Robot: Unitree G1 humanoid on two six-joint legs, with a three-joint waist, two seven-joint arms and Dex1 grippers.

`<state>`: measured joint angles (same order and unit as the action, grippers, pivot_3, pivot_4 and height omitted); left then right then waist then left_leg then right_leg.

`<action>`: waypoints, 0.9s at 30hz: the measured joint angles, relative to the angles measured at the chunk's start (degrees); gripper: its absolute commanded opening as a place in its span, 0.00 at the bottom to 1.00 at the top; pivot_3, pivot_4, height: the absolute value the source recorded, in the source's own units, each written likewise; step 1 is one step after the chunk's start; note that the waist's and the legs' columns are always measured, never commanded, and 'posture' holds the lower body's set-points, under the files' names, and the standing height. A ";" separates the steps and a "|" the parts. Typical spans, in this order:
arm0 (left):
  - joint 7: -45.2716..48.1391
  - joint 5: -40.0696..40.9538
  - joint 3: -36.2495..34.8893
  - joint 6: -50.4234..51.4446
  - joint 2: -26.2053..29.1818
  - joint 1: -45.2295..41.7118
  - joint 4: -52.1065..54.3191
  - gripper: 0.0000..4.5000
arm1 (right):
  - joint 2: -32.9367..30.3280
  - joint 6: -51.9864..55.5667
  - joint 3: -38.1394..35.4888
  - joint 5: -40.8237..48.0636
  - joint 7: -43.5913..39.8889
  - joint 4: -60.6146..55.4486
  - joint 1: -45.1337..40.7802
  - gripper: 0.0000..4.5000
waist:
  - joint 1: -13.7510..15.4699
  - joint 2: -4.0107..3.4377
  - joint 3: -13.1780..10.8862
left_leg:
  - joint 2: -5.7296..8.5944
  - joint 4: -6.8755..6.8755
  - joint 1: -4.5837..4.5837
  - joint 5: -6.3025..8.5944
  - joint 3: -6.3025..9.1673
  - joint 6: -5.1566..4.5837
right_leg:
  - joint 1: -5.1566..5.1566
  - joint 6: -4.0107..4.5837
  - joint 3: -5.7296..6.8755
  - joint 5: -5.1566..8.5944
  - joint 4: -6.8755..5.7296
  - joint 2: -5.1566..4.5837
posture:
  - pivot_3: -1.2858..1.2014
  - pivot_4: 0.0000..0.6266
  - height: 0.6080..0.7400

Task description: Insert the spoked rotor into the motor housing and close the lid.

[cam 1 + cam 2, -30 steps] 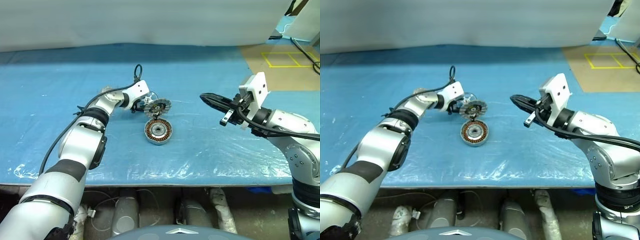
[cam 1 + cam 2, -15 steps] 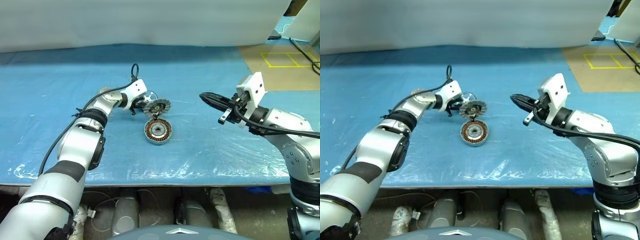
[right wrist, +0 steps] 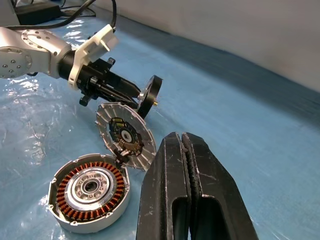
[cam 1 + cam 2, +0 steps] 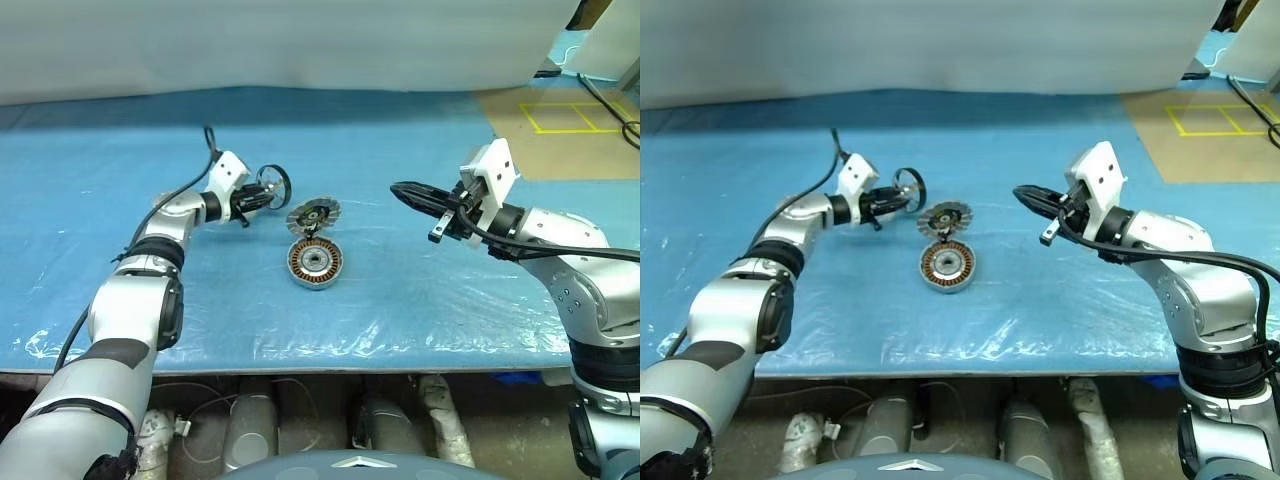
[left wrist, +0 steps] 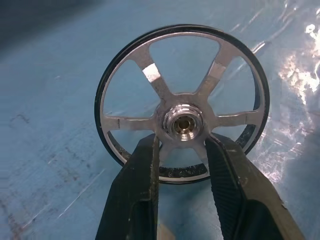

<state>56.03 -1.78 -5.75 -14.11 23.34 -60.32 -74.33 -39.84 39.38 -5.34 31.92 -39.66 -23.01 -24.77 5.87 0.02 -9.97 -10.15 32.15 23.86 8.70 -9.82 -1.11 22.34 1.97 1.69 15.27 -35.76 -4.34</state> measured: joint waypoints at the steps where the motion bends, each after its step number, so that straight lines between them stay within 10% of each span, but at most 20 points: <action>1: 1.04 0.94 -0.79 -0.27 0.60 0.54 0.62 0.27 | 0.19 -0.51 0.50 -0.42 -0.43 1.04 -0.98 0.00 | -0.01 0.00 0.00 | 0.00 0.00 0.01 0.00 0.00 0.00 | 0.02 0.00 0.00 0.00 0.00 0.00 | 0.52 0.24 1.00; 12: 12.55 10.91 -3.98 4.82 5.64 14.32 20.81 0.27 | 3.26 -6.31 5.81 -3.83 -5.69 10.90 -8.32 0.00 | -0.31 -0.01 -0.01 | -0.10 -0.01 0.29 -0.01 -0.12 0.00 | 0.34 0.04 -0.01 0.01 -0.09 0.02 | 0.52 0.24 1.00; 27: 11.72 28.31 -6.10 32.99 14.42 50.55 76.43 0.27 | 3.89 -7.49 6.62 -5.69 -9.00 13.48 -9.73 0.00 | -0.36 -0.04 -0.03 | -0.17 0.05 0.20 0.11 -0.23 0.18 | 0.33 0.06 -0.13 0.03 -0.04 0.07 | 0.52 0.24 1.00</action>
<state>67.75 26.53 -11.85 18.88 37.76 -9.77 2.10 -35.96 31.89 1.28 26.23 -48.67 -9.53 -34.50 5.51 -0.02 -10.00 -10.32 32.19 24.06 8.82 -10.05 -0.93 22.67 2.03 1.56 15.30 -35.80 -4.26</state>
